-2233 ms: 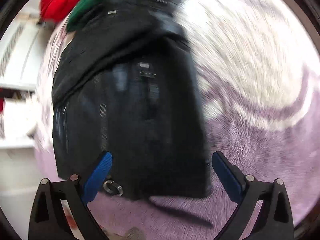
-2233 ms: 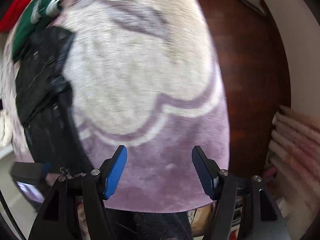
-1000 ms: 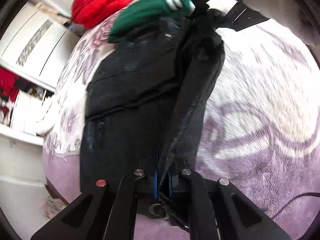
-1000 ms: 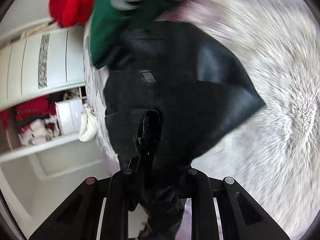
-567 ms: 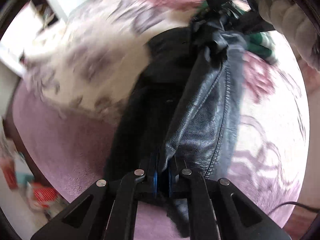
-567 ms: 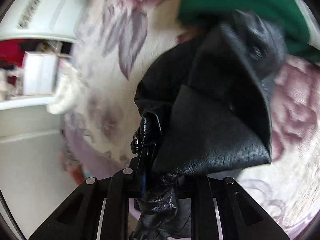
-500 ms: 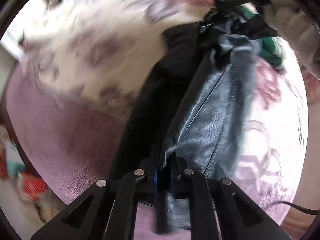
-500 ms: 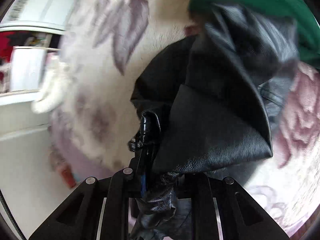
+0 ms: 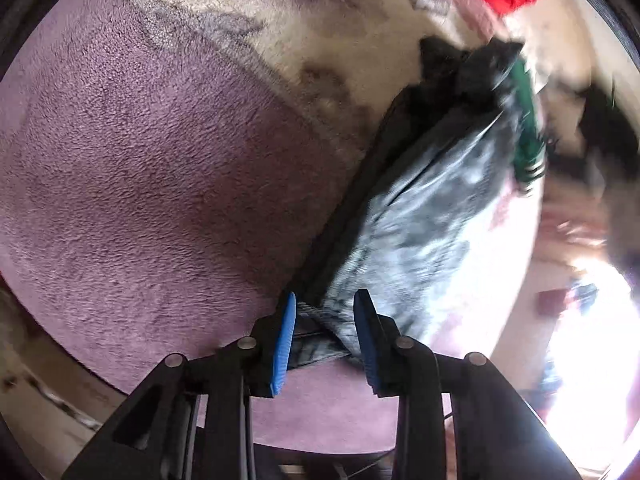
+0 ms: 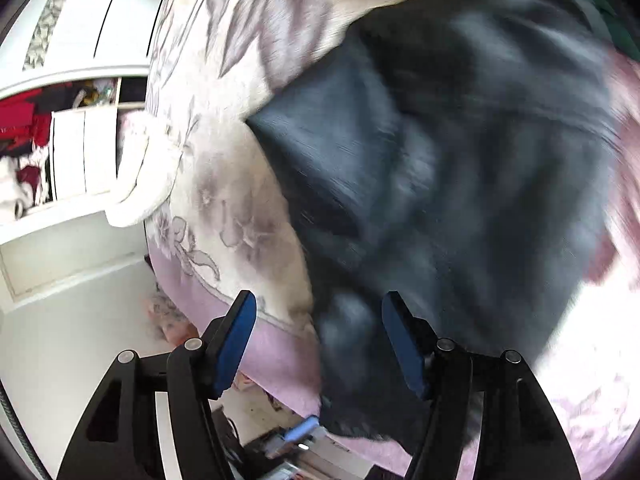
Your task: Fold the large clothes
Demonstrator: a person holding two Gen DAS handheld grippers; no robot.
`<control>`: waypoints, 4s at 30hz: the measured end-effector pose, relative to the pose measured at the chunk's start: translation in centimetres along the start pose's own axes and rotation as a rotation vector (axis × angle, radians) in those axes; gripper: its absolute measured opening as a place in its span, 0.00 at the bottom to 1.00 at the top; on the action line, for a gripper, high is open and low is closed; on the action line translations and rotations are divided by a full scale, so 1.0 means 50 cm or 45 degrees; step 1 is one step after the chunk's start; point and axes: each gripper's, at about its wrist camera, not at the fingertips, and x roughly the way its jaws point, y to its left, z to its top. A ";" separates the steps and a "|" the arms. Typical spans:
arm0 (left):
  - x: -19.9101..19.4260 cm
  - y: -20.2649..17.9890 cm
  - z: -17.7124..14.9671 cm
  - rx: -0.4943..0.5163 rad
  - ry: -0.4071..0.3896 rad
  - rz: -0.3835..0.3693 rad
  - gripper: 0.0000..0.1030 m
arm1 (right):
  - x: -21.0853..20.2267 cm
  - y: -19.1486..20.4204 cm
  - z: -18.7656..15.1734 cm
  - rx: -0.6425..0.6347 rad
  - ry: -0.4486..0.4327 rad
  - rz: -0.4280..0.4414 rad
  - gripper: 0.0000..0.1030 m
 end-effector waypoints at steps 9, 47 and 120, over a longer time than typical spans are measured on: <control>0.106 -0.062 0.073 0.110 0.007 0.104 0.56 | 0.108 -0.166 -0.123 0.087 0.174 -0.113 0.66; 0.057 -0.356 0.052 0.487 -0.102 0.502 0.56 | -0.168 -0.606 -0.422 1.104 -0.575 0.507 0.46; 0.470 -0.581 -0.016 0.548 0.180 0.525 0.66 | -0.352 -0.899 -0.338 0.324 -0.572 0.739 0.21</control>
